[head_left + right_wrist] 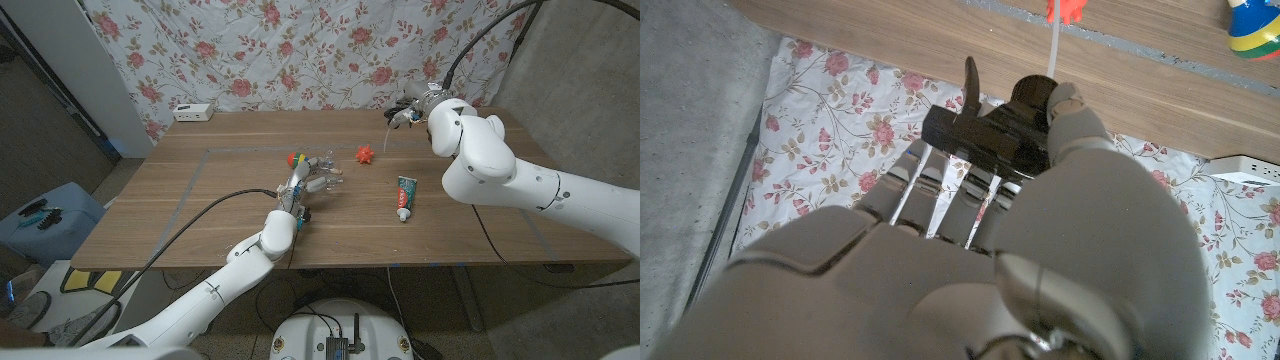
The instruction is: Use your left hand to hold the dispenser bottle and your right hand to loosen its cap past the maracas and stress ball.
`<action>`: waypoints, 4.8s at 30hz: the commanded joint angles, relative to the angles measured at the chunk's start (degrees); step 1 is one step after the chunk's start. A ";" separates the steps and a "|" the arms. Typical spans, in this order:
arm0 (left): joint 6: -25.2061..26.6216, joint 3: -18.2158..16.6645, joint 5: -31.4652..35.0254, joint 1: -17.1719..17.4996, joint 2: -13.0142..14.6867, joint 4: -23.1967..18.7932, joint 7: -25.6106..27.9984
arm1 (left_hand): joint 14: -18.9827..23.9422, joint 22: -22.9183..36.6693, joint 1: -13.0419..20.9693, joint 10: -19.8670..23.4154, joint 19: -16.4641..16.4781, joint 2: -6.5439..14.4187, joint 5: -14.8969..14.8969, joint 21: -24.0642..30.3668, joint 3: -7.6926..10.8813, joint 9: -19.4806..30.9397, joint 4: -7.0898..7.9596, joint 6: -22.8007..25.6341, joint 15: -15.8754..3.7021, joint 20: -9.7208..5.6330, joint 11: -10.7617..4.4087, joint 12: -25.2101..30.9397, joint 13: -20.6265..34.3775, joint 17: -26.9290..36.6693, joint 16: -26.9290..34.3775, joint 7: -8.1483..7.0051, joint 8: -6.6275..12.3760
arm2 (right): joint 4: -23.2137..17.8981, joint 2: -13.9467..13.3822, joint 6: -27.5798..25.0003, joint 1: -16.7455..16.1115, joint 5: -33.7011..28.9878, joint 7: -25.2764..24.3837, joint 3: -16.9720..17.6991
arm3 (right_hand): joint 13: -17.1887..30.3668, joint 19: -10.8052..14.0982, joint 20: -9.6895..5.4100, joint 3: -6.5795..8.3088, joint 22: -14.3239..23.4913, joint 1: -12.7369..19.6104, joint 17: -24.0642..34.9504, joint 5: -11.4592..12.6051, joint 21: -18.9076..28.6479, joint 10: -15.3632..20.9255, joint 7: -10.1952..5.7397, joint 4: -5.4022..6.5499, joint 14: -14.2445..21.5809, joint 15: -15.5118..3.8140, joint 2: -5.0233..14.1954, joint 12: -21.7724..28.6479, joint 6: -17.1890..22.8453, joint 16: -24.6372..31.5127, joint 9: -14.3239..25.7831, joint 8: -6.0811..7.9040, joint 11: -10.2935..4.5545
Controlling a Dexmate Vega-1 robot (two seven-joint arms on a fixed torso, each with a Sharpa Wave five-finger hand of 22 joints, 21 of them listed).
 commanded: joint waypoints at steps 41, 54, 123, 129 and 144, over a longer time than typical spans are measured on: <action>5.47 -1.42 -0.39 3.88 1.49 -3.53 3.37 | -3.34 0.20 -7.18 0.38 -0.27 3.94 -0.64 0.29 10.21 0.04 8.53 0.48 -5.11 -0.39 -1.42 -5.48 -5.71 -0.79 -0.54 -2.82 -5.69 | 10.88 5.14 0.98 -1.92 -1.41 -6.22 -1.48 | 0.65 0.76 -0.03 0.67 -0.06 -0.13 0.16 0.23 0.06 -0.14 -0.10 0.19 0.99 -8.82 0.09 0.29 0.55 -0.35 0.27 -0.28 -0.52; 4.93 -1.21 -1.02 4.26 1.44 -2.49 3.41 | -3.99 0.22 -7.34 0.25 -0.26 3.53 -0.81 0.33 10.23 0.08 8.52 0.38 -5.09 -0.67 -1.29 -6.41 -6.71 -0.83 -0.59 -2.84 -6.63 | 11.69 5.87 0.18 -2.64 -0.94 -7.55 -1.44 | 0.72 0.83 -0.08 0.73 -0.06 -0.19 0.16 0.22 0.05 -0.21 -0.09 0.20 1.08 -8.84 0.08 0.27 0.55 -0.41 0.29 -0.36 -0.45; 8.40 -2.17 -2.79 6.51 4.71 -7.40 1.08 | -21.20 0.27 -11.76 -13.30 -4.82 -2.94 -1.31 0.02 0.14 0.45 9.94 -13.63 -0.94 1.77 1.30 -14.86 -11.76 -0.49 -0.68 -2.99 -16.48 | 10.11 3.55 -2.26 -2.80 13.32 -20.74 -2.22 | 0.82 1.52 0.25 0.95 -0.05 -0.21 0.23 0.17 0.08 -0.33 -0.09 0.12 1.66 -8.86 0.07 0.17 0.95 -0.48 0.36 -0.64 -0.37; 9.26 -2.31 -3.08 6.57 5.31 -8.27 0.51 | -22.62 0.26 -11.66 -14.12 -5.24 -3.49 -0.93 0.00 -0.34 0.41 9.74 -14.94 -0.54 2.11 1.31 -14.86 -11.83 -0.49 -0.81 -2.57 -16.58 | 10.24 3.49 -1.98 -2.98 14.03 -21.54 -2.16 | 0.83 1.53 0.24 0.93 -0.05 -0.18 0.28 0.15 0.06 -0.34 -0.10 0.12 1.76 -8.89 0.10 0.16 0.96 -0.42 0.37 -0.67 -0.39; 9.65 -2.50 -3.16 6.89 6.00 -9.19 0.45 | -25.46 0.26 -11.76 -15.80 -5.70 -4.06 -0.21 0.09 -1.17 0.36 9.73 -16.67 -0.31 2.42 1.43 -14.85 -11.95 -0.51 -0.91 -2.27 -16.43 | 9.86 3.60 -2.50 -3.84 15.97 -23.83 -1.65 | 0.82 1.56 0.18 1.04 -0.05 -0.23 0.25 0.14 0.03 -0.29 -0.01 0.14 1.82 -8.88 0.11 0.16 1.00 -0.51 0.38 -0.73 -0.21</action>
